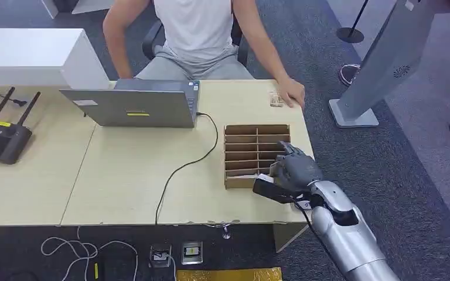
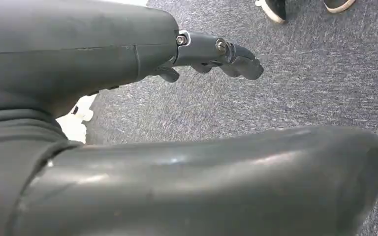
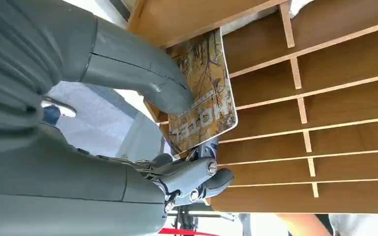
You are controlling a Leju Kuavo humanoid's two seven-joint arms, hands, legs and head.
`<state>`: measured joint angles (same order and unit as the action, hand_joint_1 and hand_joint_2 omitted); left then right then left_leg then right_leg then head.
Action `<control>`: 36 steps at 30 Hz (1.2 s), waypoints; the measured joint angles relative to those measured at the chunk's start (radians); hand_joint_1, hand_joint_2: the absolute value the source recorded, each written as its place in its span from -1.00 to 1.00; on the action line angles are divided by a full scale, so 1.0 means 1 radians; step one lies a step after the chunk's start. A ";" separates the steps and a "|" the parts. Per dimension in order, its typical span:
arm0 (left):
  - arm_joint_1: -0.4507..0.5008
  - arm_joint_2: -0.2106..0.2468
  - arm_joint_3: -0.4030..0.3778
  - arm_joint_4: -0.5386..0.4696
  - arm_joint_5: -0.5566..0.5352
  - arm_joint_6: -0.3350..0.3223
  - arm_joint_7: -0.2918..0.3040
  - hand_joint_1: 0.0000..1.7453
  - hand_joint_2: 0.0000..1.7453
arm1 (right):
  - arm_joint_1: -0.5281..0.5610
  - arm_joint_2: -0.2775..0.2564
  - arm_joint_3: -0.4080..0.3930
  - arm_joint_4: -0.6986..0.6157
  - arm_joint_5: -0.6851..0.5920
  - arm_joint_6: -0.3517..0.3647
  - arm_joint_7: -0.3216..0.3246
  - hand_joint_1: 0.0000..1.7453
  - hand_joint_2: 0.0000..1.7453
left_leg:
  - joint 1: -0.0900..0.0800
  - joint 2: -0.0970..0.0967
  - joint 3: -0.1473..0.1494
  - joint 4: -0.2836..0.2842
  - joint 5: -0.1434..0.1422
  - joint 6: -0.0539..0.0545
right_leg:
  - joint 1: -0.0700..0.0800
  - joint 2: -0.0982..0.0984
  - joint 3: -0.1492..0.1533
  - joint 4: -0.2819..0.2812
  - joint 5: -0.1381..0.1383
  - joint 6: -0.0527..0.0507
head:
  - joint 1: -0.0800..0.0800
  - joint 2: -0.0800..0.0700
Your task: Pass the card to the sensor for recognition and then transmit it.
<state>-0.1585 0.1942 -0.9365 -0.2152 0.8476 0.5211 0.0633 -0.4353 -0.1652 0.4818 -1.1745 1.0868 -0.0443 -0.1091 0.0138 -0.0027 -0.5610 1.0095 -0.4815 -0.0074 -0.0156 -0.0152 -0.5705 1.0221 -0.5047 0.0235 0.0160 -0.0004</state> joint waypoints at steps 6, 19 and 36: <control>0.000 -0.003 0.000 0.000 0.000 0.006 0.000 -1.00 -1.00 | -0.002 0.003 0.000 0.009 -0.004 -0.018 0.000 1.00 1.00 | 0.000 0.000 0.000 0.000 0.000 0.000 | 0.000 0.000 0.000 0.000 0.000 0.000 | 0.000 0.000; 0.001 -0.009 0.000 0.000 0.000 0.026 -0.004 -1.00 -1.00 | -0.186 -0.002 -0.047 -0.003 -0.011 -0.055 0.000 1.00 1.00 | 0.000 0.000 0.000 0.000 0.001 0.000 | 0.000 0.001 -0.001 0.000 0.001 0.000 | 0.000 0.000; 0.001 -0.023 -0.003 0.000 -0.026 0.029 -0.011 -1.00 -1.00 | -0.436 -0.007 -0.107 0.028 -0.018 -0.103 -0.032 1.00 1.00 | 0.000 0.000 -0.001 0.000 0.001 0.000 | 0.000 0.000 -0.001 0.000 0.001 0.000 | 0.000 0.000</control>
<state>-0.1574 0.1717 -0.9392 -0.2152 0.8221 0.5504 0.0523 -0.8717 -0.1720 0.3746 -1.1467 1.0689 -0.1469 -0.1408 0.0138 -0.0026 -0.5620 1.0097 -0.4809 -0.0075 -0.0156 -0.0149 -0.5711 1.0226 -0.5036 0.0234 0.0164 -0.0004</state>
